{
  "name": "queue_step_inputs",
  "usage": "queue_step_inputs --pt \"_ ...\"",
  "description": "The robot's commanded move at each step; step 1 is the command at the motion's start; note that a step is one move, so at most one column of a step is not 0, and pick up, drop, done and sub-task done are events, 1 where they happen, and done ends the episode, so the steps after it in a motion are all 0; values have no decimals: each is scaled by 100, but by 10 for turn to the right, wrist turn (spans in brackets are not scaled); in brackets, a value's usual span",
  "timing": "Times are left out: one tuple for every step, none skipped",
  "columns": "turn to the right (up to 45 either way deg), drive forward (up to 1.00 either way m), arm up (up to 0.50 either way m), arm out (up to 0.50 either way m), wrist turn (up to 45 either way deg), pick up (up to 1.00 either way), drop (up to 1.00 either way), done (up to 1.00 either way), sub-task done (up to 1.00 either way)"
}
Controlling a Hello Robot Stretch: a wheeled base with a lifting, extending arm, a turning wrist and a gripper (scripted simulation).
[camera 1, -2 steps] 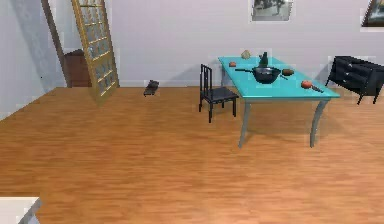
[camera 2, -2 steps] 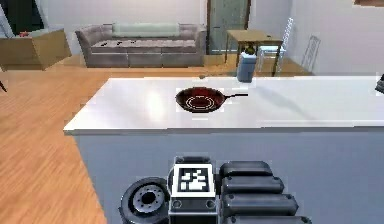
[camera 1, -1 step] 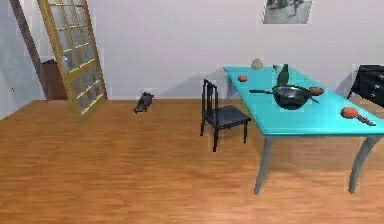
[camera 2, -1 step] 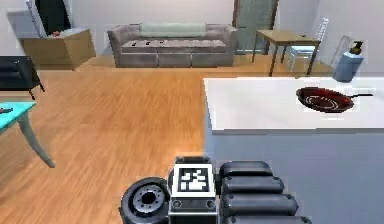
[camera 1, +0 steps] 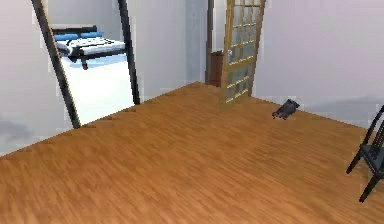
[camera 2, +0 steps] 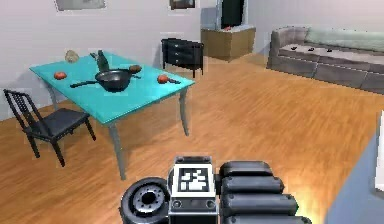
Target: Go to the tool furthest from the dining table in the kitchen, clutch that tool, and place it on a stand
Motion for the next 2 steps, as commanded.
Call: queue_step_inputs --pt "0 5 0 0 0 0 0 0 0" --pt "-240 0 0 0 0 0 0 0 0"
